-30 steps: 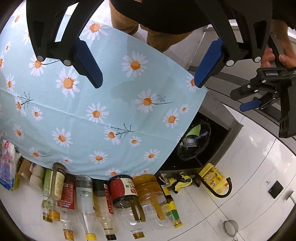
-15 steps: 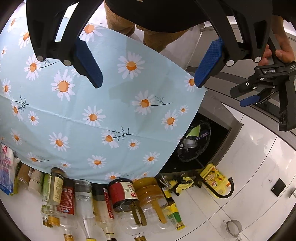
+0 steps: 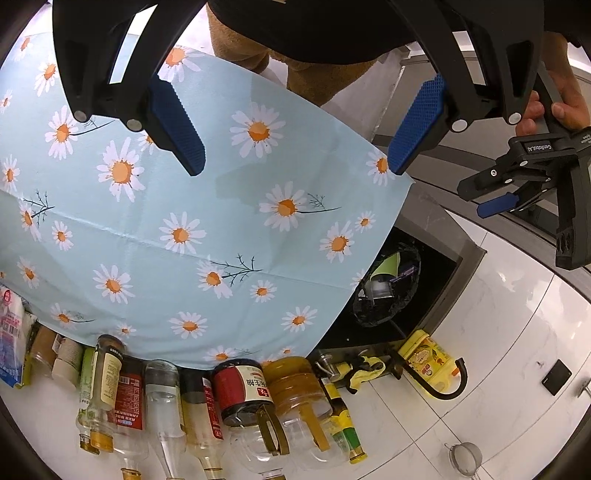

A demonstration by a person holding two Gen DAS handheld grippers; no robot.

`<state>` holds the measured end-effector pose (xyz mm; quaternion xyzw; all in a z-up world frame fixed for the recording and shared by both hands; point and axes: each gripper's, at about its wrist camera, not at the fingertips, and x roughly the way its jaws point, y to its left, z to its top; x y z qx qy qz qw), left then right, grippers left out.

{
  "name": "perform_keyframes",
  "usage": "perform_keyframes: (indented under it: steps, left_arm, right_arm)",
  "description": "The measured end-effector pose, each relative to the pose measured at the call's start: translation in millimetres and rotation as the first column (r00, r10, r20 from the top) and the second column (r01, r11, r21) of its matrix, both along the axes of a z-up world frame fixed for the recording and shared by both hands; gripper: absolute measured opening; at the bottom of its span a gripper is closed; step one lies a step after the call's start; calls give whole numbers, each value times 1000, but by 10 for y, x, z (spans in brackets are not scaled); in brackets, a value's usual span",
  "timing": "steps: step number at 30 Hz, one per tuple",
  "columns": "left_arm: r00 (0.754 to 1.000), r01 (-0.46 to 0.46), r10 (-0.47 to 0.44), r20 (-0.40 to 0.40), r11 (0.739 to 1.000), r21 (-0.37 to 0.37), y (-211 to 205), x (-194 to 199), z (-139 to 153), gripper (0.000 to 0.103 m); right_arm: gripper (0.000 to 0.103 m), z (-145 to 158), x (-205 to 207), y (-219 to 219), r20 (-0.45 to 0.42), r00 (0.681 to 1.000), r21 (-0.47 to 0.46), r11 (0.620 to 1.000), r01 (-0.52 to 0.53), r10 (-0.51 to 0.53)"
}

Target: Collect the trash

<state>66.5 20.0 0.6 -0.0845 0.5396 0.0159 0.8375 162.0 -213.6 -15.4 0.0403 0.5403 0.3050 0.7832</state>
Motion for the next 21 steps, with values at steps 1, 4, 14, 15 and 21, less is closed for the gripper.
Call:
perform_keyframes:
  steps: [1,4,14,15,21]
  left_arm:
    - [1000,1,-1,0,1000,-2,2,8,-2,96]
    - [1000,-7,7,2,1000,-4,13,8,5,96]
    - [1000,0,0,6,1000,-3,58,-3,28,96]
    - [1000,3,-3,6,1000,-4,63,-3,29,96]
    - [1000,-5,5,6,1000,-8,88,-17,30,96]
  right_arm:
    - [98,2,2,0,1,1000,1,1000,1,-1]
    - [98,-6,16,4,-3,1000,2,1000,4,-4]
    - [98,10,25,28,4,1000,-6,1000,-4,4]
    - [98,15,23,33,5,1000,-7,1000,-5,5]
    - [98,37,23,89,11,1000,-12,1000,-22,22]
